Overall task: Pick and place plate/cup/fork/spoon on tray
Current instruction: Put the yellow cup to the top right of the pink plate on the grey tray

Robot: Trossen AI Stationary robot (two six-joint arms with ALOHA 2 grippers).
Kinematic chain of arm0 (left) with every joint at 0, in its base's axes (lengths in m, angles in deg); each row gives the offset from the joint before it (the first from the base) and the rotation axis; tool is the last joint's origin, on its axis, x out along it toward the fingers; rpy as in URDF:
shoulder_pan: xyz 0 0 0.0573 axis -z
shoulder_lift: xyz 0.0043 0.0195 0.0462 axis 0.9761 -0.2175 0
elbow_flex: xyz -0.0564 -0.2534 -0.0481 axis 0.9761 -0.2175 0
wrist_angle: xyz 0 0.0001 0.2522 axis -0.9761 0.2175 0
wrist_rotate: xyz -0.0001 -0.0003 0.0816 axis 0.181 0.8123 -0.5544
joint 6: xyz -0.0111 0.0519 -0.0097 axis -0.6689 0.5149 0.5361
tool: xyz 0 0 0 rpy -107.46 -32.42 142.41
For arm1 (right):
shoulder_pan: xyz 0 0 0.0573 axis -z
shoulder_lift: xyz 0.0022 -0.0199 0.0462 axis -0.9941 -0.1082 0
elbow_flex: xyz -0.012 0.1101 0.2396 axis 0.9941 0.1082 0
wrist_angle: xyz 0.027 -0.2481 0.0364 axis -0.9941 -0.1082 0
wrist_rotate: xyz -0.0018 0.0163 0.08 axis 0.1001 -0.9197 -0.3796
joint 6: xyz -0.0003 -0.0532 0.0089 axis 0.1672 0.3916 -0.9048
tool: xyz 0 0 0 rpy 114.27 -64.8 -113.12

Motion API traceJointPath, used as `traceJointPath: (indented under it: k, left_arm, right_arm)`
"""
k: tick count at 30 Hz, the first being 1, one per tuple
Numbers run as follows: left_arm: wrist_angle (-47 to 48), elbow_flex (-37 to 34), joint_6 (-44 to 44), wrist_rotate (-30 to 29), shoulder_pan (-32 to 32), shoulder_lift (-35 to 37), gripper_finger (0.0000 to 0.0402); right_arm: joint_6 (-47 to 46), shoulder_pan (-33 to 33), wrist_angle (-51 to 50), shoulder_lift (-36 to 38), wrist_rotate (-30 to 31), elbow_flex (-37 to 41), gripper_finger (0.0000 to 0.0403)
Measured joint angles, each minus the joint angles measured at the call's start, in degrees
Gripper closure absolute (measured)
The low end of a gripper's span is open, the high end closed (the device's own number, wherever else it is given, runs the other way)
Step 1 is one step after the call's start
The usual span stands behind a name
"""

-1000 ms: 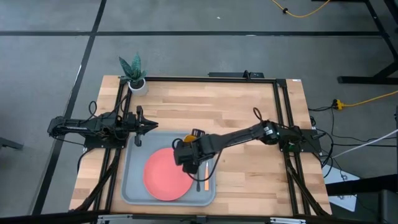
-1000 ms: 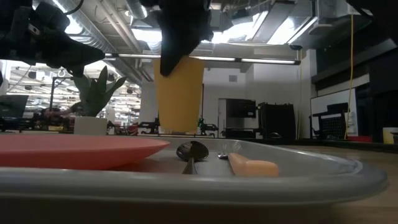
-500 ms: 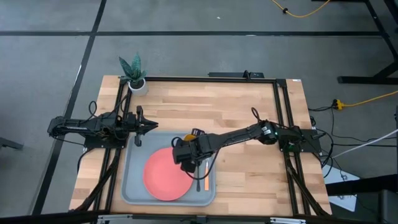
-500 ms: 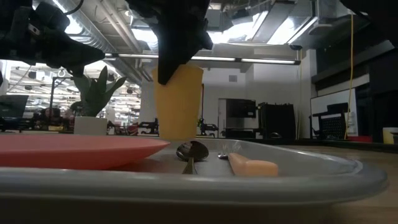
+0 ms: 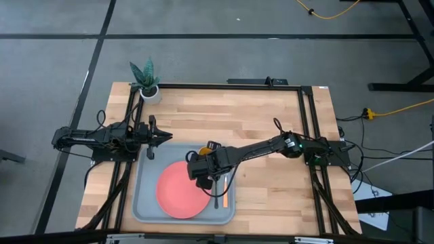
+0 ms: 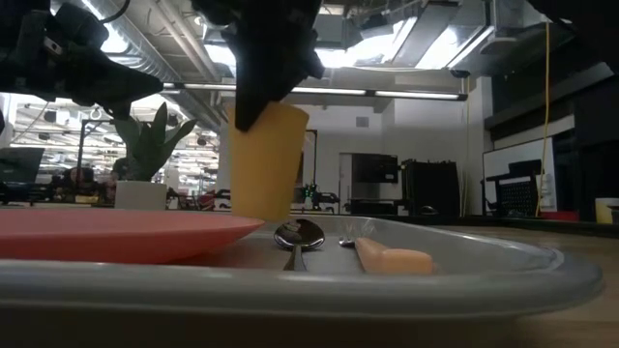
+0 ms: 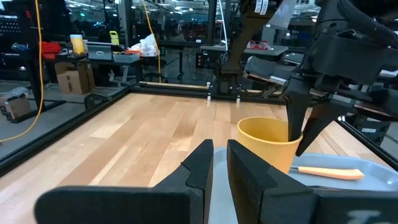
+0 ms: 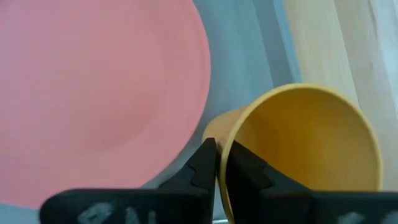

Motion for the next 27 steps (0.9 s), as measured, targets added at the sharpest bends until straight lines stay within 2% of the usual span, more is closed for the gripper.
traceJointPath:
  k: [11, 27]
  left_arm:
    - [0.00, 0.02, 0.00, 0.00, 0.00, 0.00, 0.0360]
    - [-0.02, 0.02, 0.00, 0.00, -0.01, 0.00, 0.0360]
  right_arm:
    - [-5.65, -0.09, -1.65, 0.00, 0.00, 0.00, 0.0368]
    - [-9.12, -0.07, -2.30, 0.02, 1.51, 0.00, 0.0359]
